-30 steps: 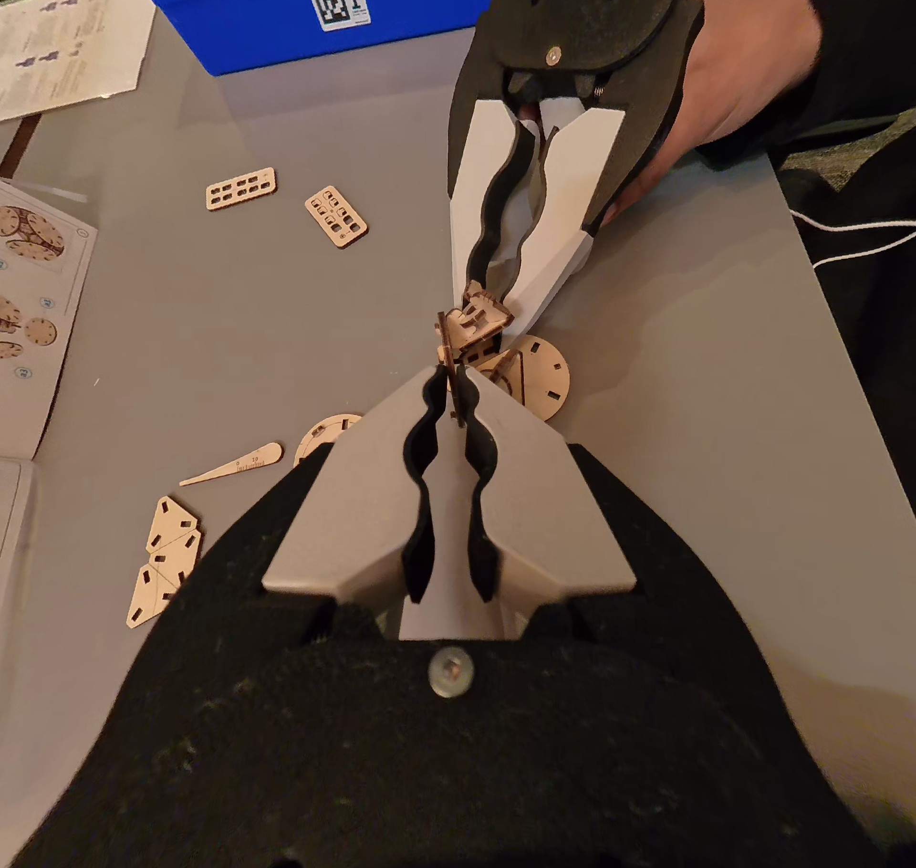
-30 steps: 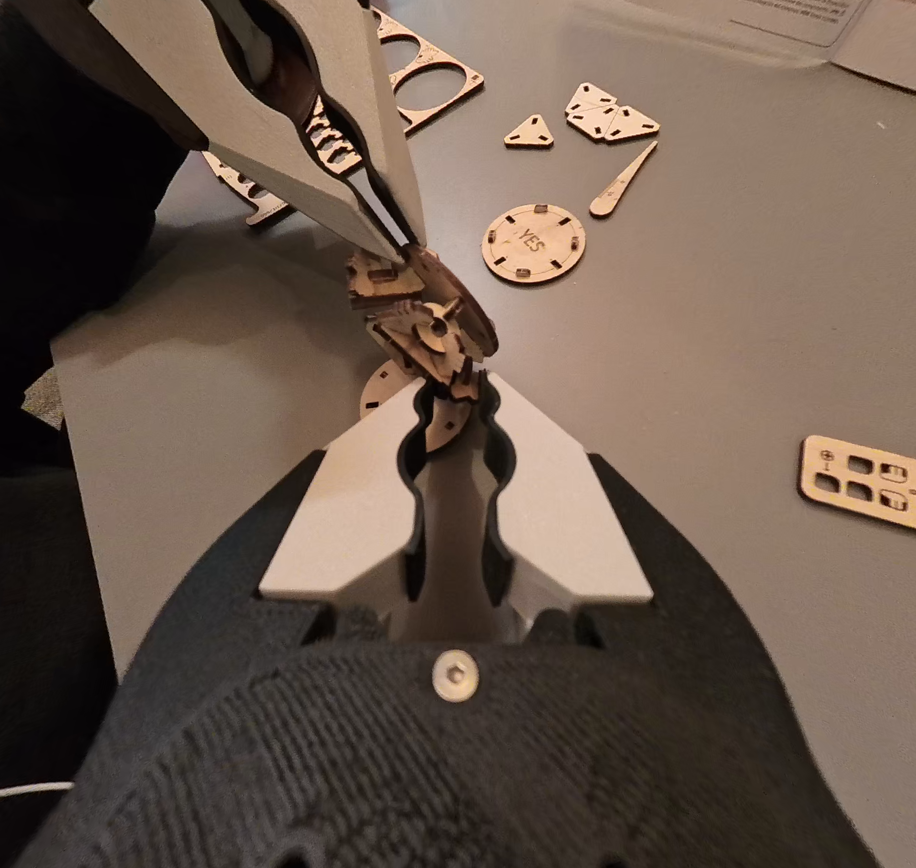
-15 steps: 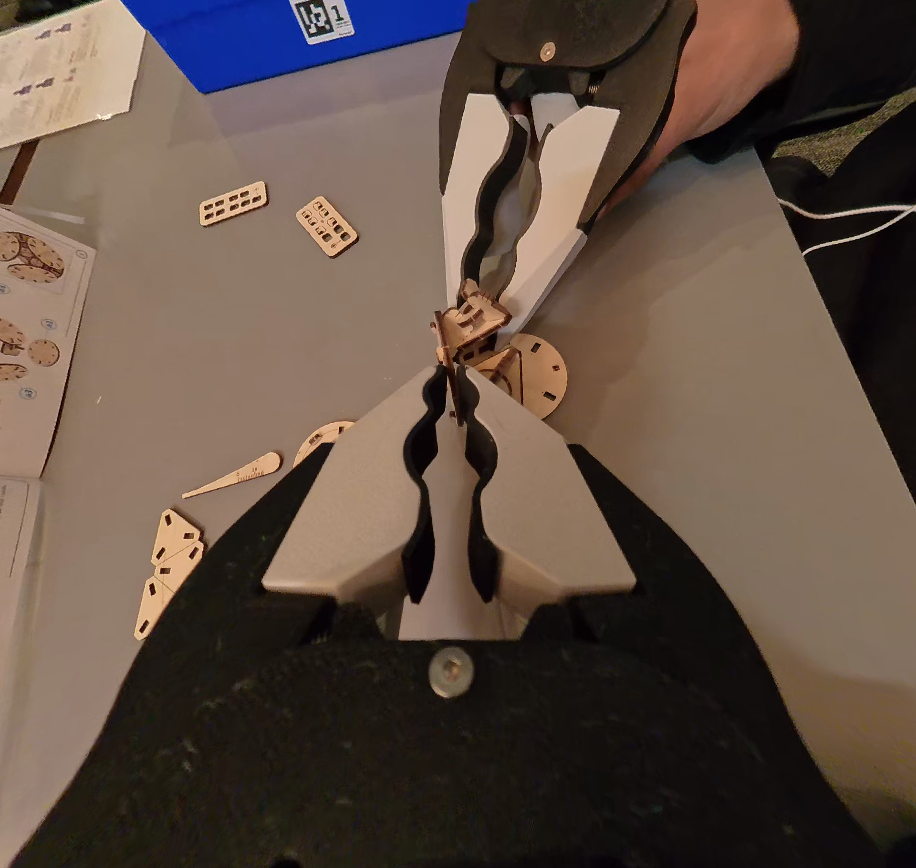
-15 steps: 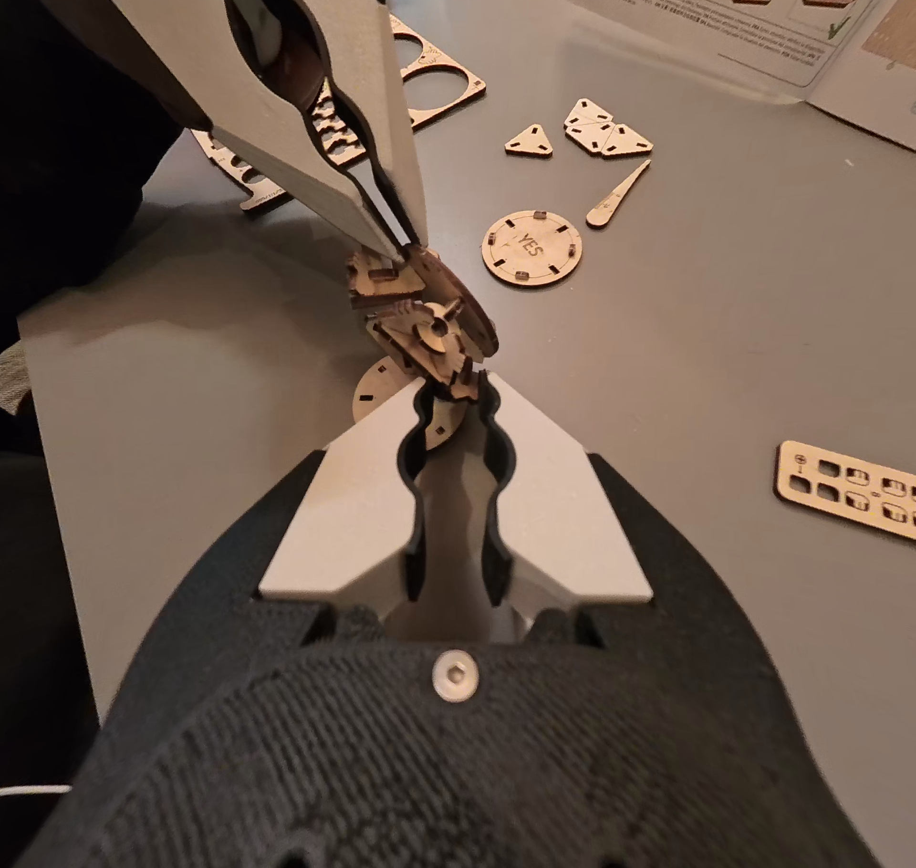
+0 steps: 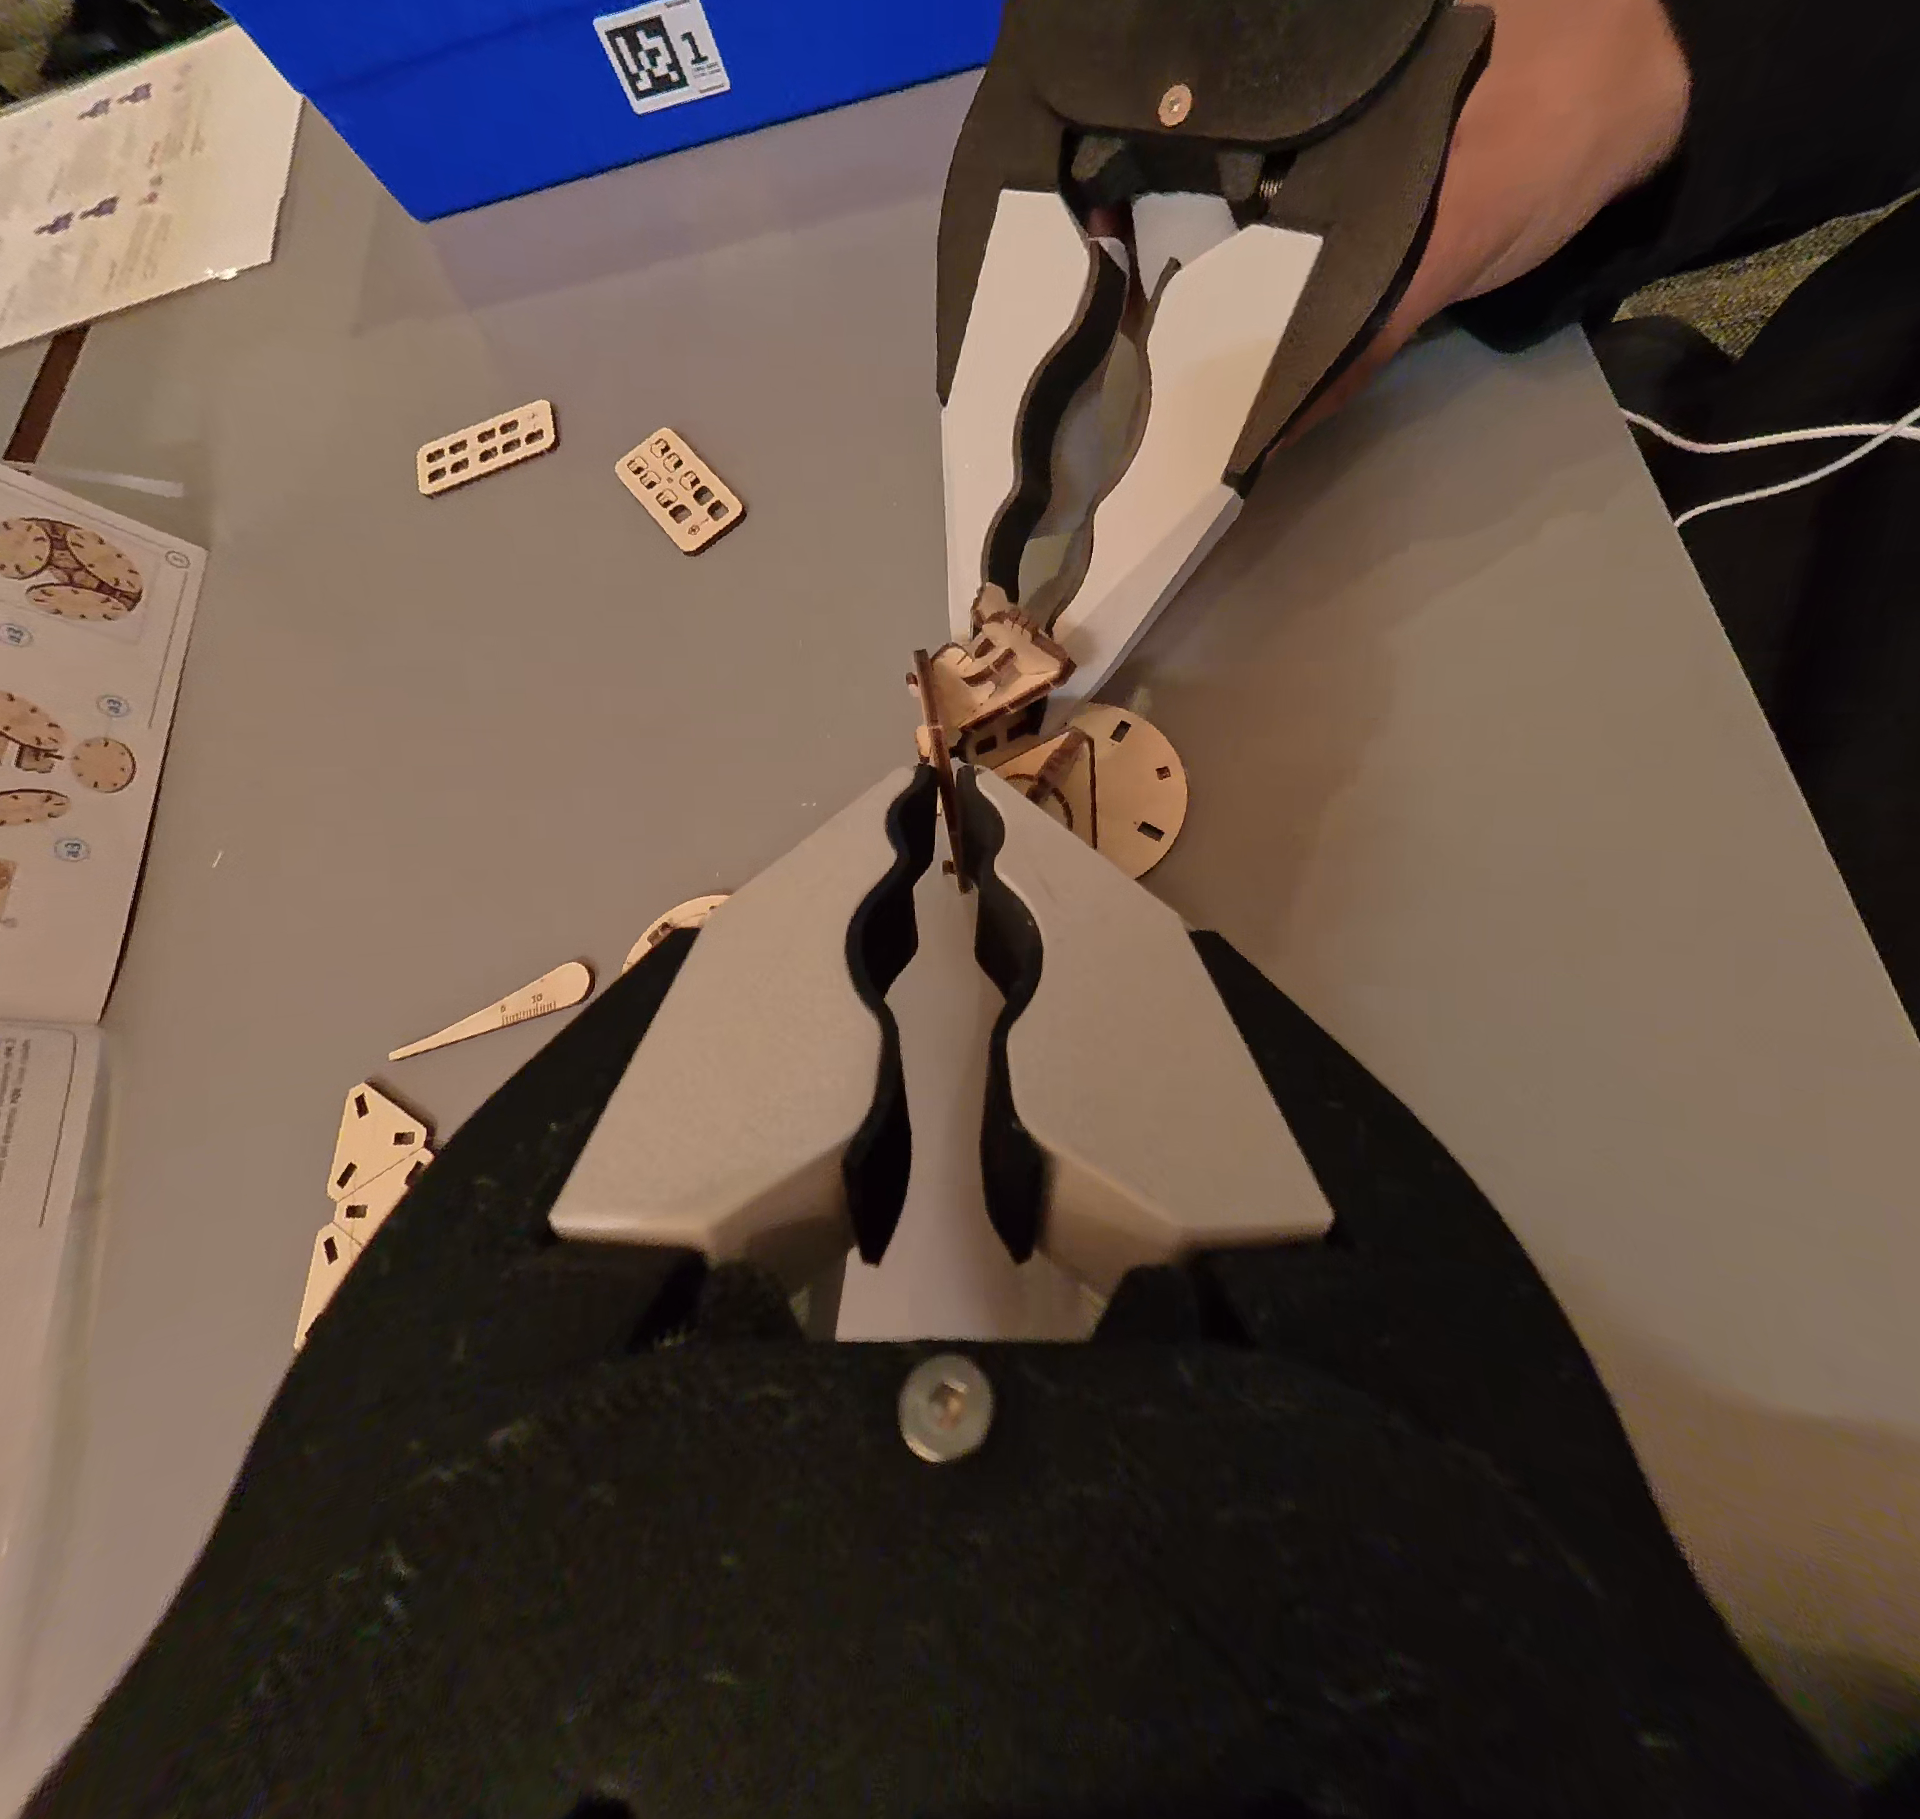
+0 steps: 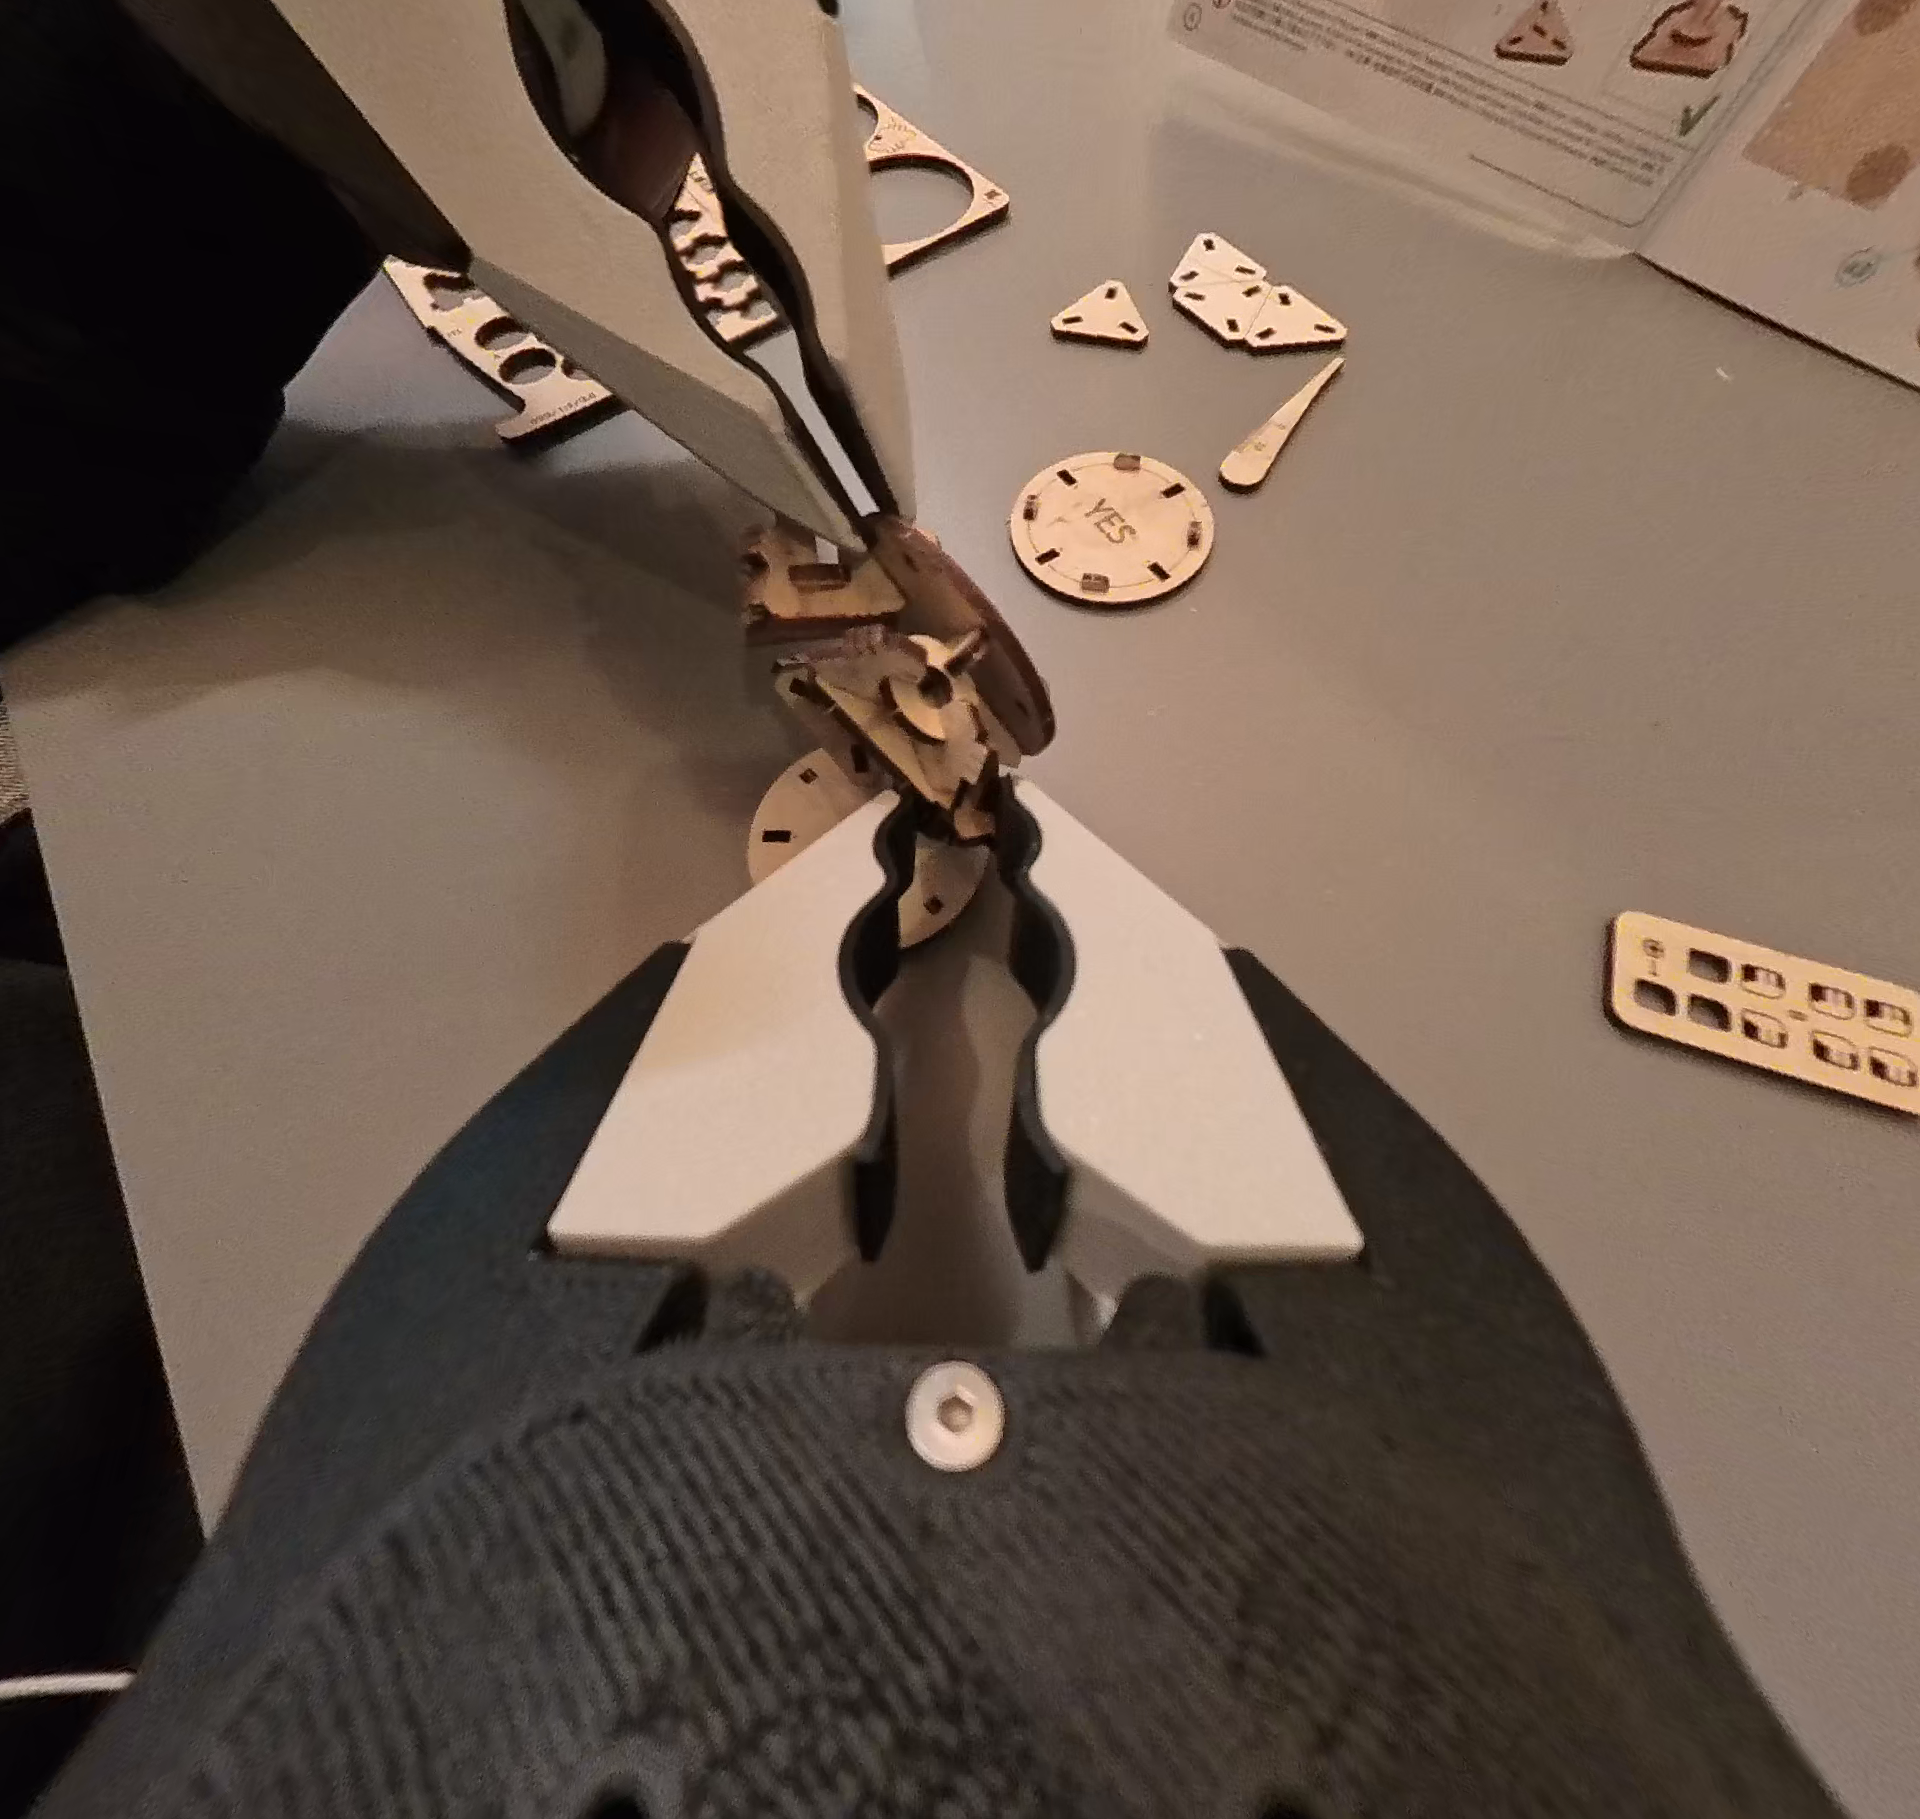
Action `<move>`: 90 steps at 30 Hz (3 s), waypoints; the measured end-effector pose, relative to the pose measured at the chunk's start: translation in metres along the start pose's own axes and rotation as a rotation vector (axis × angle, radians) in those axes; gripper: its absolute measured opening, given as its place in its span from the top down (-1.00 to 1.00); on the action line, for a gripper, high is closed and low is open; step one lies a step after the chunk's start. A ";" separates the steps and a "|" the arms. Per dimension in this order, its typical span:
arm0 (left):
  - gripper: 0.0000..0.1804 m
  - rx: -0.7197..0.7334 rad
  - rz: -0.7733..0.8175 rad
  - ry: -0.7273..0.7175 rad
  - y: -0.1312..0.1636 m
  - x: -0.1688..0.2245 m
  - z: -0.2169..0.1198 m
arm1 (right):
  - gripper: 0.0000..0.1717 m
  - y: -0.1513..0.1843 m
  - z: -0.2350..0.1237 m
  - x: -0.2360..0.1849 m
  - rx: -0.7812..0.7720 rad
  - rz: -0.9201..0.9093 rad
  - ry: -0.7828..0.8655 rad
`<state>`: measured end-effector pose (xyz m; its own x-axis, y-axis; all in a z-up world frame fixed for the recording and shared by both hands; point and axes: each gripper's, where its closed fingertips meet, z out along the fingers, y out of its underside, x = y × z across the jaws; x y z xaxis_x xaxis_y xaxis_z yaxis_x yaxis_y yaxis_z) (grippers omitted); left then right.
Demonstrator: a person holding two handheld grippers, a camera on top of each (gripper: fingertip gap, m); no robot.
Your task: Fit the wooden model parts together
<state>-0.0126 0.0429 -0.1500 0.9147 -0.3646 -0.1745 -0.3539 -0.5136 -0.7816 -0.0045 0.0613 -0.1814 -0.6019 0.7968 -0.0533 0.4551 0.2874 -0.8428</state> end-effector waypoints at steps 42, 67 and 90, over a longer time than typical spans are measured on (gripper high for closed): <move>0.98 -0.030 0.040 -0.040 0.004 -0.003 0.003 | 0.81 0.004 0.002 0.003 -0.026 0.120 -0.076; 0.98 -0.088 0.173 -0.098 0.004 0.003 0.004 | 0.82 0.007 -0.001 0.000 -0.024 0.235 -0.091; 0.98 -0.103 0.194 -0.123 0.004 0.004 0.004 | 0.80 0.007 -0.003 -0.003 -0.052 0.202 -0.115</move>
<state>-0.0097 0.0424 -0.1563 0.8422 -0.3706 -0.3917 -0.5377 -0.5217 -0.6624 0.0021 0.0624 -0.1853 -0.5642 0.7761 -0.2816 0.6057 0.1574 -0.7800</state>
